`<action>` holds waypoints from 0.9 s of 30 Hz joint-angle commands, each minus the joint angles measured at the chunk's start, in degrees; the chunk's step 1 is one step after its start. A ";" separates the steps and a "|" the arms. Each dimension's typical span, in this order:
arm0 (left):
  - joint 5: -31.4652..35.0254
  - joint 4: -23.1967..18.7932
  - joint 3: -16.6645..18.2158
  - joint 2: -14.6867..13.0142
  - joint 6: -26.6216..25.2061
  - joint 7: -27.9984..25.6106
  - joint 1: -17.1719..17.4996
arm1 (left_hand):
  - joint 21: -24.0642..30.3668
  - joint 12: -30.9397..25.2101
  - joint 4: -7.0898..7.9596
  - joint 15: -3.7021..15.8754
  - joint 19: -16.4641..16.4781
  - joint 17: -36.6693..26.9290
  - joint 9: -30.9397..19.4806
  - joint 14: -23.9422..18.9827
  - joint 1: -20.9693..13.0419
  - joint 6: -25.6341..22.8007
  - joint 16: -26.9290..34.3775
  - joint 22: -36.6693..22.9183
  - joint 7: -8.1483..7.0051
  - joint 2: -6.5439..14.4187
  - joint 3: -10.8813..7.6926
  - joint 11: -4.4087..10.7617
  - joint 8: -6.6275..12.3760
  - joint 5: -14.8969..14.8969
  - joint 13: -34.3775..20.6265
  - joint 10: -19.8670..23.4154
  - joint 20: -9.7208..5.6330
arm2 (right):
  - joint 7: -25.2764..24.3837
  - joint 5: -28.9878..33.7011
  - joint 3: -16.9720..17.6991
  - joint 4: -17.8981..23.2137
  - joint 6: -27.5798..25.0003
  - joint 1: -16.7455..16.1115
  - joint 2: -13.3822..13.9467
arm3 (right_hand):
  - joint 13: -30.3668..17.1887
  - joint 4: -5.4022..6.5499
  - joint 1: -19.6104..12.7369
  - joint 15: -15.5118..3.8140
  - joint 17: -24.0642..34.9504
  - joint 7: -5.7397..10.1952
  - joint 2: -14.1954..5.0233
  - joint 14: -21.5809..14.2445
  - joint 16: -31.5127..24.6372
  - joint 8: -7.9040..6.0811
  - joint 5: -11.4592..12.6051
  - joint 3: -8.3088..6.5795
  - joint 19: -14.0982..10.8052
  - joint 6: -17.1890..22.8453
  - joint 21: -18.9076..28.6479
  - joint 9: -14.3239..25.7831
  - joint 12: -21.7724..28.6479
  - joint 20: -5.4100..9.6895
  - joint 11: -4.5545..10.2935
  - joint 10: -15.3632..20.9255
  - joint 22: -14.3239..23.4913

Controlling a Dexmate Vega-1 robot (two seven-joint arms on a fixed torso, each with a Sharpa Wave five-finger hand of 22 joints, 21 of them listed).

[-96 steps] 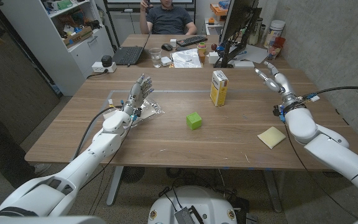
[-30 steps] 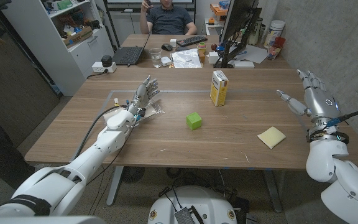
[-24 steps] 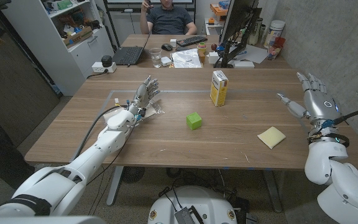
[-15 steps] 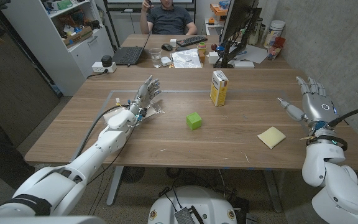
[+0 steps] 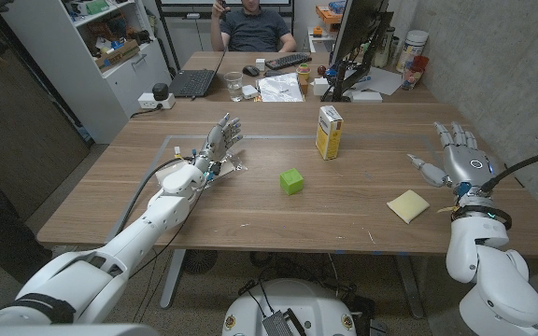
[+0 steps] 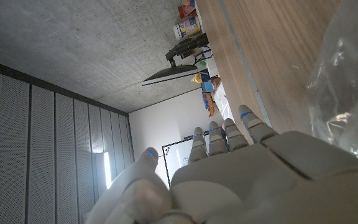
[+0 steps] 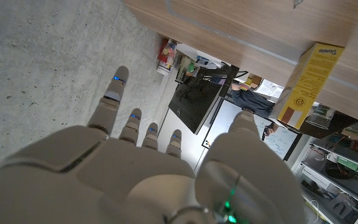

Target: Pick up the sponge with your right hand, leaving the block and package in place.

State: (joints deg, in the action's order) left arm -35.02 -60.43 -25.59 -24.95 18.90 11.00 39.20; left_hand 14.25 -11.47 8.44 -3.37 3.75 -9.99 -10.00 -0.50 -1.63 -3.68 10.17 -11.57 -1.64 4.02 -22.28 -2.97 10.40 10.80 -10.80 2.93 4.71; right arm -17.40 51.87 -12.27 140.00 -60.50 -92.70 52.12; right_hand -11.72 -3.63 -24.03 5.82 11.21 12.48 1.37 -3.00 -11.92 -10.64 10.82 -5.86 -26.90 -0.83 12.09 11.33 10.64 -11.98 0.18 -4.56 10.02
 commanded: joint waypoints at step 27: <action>-0.78 -5.37 1.01 -2.36 -0.22 -0.27 2.91 | 0.24 -0.35 0.10 -0.38 0.02 -0.14 -0.19 0.12 0.14 -0.30 0.36 -0.28 0.05 1.25 0.34 -0.24 0.20 0.37 -0.15 0.02 0.41 | 4.16 -4.70 -16.50 -2.65 -10.25 12.53 6.93 | -0.17 -0.31 0.13 0.77 -0.12 0.11 0.65 -0.57 0.02 -0.64 0.52 0.52 -2.81 -0.01 0.55 0.41 0.38 -0.17 -0.16 -1.20 0.05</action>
State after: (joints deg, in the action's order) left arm -35.45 -64.11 -24.85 -26.60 18.73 10.55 41.29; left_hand 14.25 -11.47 8.44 -3.35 3.75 -9.99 -10.00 -0.52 -1.62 -3.68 10.17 -11.57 -1.64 4.02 -22.28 -2.97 10.40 10.80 -10.80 2.93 4.71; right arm -14.68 49.71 -24.27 138.76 -67.35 -84.46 57.08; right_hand -11.73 -3.86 -23.79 6.12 10.91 12.48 1.59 -3.30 -11.92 -10.99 11.05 -5.62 -29.04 -0.83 12.31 11.60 10.64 -12.27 0.00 -5.35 10.01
